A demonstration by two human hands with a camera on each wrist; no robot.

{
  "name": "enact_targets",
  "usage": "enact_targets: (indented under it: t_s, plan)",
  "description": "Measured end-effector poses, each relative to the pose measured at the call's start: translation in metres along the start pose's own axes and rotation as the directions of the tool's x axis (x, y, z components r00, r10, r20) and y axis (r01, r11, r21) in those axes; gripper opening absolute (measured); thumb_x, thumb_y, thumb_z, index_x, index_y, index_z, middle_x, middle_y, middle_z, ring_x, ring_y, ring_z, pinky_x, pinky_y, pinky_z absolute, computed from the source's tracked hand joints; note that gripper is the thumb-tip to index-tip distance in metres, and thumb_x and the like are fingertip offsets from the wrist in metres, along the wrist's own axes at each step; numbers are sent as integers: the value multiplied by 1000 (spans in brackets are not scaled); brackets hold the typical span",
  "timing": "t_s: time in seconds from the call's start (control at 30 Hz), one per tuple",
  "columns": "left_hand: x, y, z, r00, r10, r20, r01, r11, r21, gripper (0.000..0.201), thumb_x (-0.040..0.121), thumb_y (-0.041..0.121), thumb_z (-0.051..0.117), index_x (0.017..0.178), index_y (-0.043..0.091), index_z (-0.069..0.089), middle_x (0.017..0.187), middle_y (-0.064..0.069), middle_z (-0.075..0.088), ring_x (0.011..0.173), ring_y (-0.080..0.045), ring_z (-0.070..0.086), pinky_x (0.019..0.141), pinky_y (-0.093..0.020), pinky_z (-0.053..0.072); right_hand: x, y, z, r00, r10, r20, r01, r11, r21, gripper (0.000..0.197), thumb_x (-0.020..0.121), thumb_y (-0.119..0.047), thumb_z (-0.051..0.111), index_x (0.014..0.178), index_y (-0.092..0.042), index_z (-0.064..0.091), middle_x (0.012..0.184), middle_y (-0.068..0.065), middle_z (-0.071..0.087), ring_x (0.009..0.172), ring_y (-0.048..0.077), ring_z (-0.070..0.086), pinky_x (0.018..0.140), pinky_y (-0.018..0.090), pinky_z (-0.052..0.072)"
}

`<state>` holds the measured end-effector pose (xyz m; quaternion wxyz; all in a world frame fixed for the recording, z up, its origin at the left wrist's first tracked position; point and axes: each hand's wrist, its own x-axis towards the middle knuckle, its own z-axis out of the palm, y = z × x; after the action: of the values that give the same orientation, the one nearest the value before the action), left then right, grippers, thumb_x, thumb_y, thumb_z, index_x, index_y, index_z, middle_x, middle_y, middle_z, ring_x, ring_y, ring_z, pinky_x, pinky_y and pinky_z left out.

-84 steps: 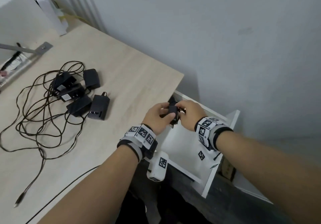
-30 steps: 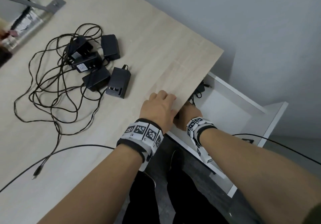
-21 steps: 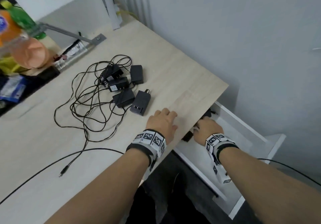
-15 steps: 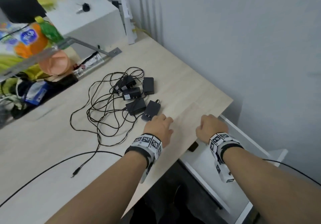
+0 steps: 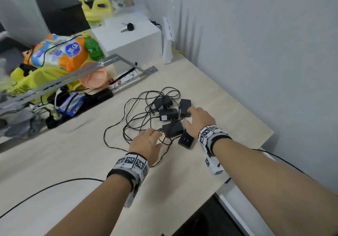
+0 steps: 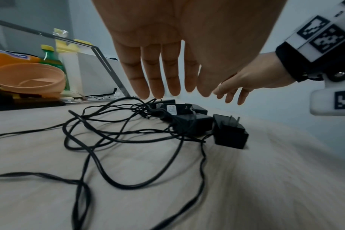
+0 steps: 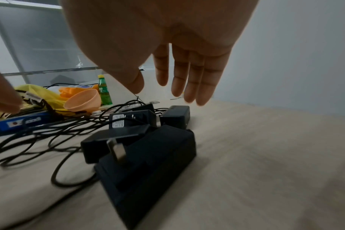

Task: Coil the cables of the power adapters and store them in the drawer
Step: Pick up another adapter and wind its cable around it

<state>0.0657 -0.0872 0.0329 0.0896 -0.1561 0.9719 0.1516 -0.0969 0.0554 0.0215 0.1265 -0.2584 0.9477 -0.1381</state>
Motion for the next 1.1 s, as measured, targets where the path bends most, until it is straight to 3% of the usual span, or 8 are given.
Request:
enact_targets:
  t_s: [0.27,0.43,0.53,0.6,0.67,0.77,0.97,1.1]
  plan:
    - [25,-11,5,988,50,149,-53,998,20,52,93,44,49,140,26,36,132,2,50,120,-22,47,97,-36,42,57,-19,14,972,227,59,-227,974,8,55,89,-43,58,131,-14,38,125,14,50,114,35,53,89,42,46]
    - [26,-8,20,972,61,227,-54,998,-39,55,96,36,46,145,29,21,122,-1,59,109,-25,57,84,-35,44,78,-22,28,914,385,130,-393,918,42,58,89,-44,59,129,-8,39,126,16,53,116,35,54,89,40,45]
    - [24,-10,22,968,80,239,-63,995,-77,54,96,30,45,144,31,21,113,-2,62,101,-25,59,83,-37,49,87,-24,33,879,453,147,-465,883,63,60,86,-40,65,130,-6,40,128,15,54,118,34,53,90,38,46]
    - [22,-11,23,963,88,255,-58,991,-122,52,95,28,44,142,32,23,108,-1,63,96,-25,60,82,-38,50,89,-25,32,879,454,145,-464,885,42,54,84,-35,67,124,-6,45,123,14,57,112,32,57,81,35,46]
    - [20,-10,21,962,85,261,-47,988,-147,49,96,31,42,141,33,22,105,-2,63,93,-27,60,79,-37,49,87,-23,27,898,423,126,-430,902,35,39,83,-36,66,108,-8,53,113,12,62,95,30,60,70,30,42]
    - [18,-5,14,964,63,257,-39,995,-96,49,96,39,42,141,30,23,109,-7,64,96,-30,61,74,-34,43,79,-15,13,918,387,84,-388,921,3,30,81,-37,64,89,-10,51,103,13,64,77,28,53,64,29,41]
    - [15,-4,-18,961,-117,249,74,982,175,32,98,42,39,115,19,53,111,-6,63,101,-28,60,82,-36,49,65,2,-44,932,361,-37,-361,932,26,42,79,-35,61,109,-7,55,109,14,57,94,34,61,73,34,49]
    - [1,-8,-40,947,-234,222,156,934,322,34,100,40,37,116,17,55,115,-4,62,106,-25,59,83,-36,48,56,11,-83,939,312,-145,-306,950,62,44,83,-35,60,115,-6,52,114,16,54,100,36,58,71,34,42]
